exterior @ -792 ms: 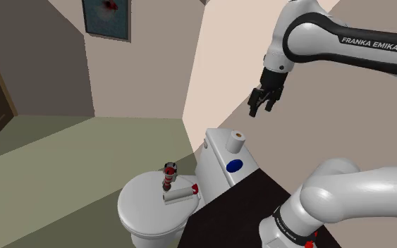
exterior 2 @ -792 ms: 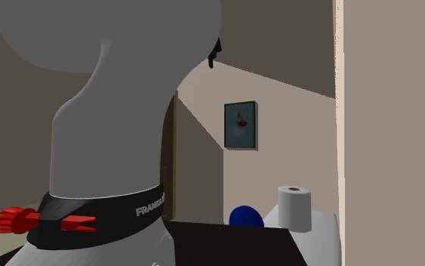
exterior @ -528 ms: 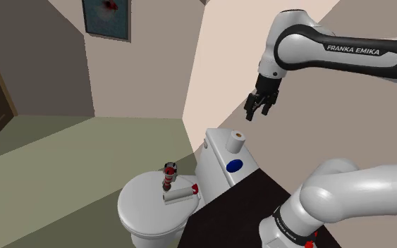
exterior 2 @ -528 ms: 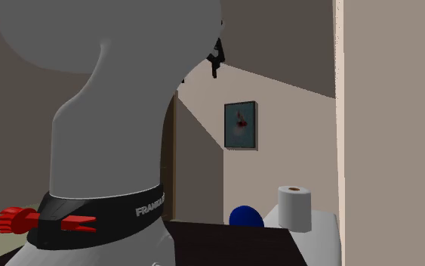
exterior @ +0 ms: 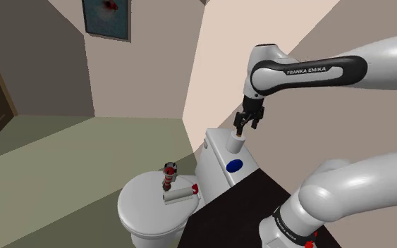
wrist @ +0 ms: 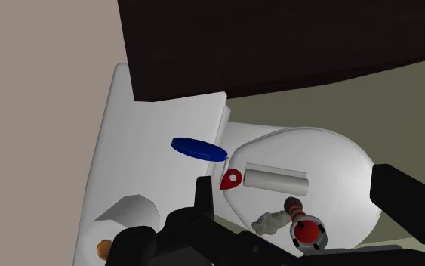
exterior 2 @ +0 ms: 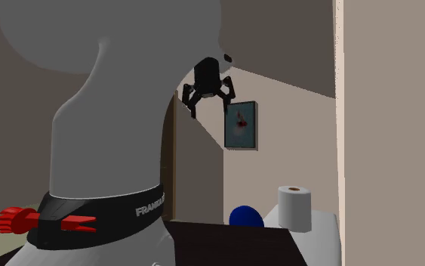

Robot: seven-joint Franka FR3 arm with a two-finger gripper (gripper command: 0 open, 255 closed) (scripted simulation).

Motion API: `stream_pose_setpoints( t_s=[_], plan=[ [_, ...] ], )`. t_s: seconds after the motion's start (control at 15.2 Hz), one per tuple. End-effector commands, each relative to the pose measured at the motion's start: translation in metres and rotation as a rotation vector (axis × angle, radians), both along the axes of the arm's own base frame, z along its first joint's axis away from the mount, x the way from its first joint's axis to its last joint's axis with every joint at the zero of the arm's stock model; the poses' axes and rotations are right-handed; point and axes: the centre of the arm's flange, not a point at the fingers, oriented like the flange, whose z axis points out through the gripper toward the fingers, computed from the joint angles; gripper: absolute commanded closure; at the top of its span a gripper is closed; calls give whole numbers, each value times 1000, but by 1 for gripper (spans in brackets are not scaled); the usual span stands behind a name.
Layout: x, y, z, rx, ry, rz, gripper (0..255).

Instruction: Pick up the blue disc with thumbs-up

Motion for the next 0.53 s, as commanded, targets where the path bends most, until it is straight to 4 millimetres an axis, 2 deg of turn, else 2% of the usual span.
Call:
stream_pose_setpoints(
  t_s=[0.0, 0.46],
  plan=[
    [10, -5, -25, -6, 17, -3, 0],
    [36, -30, -114, -25, 82, -15, 0]
  ],
)
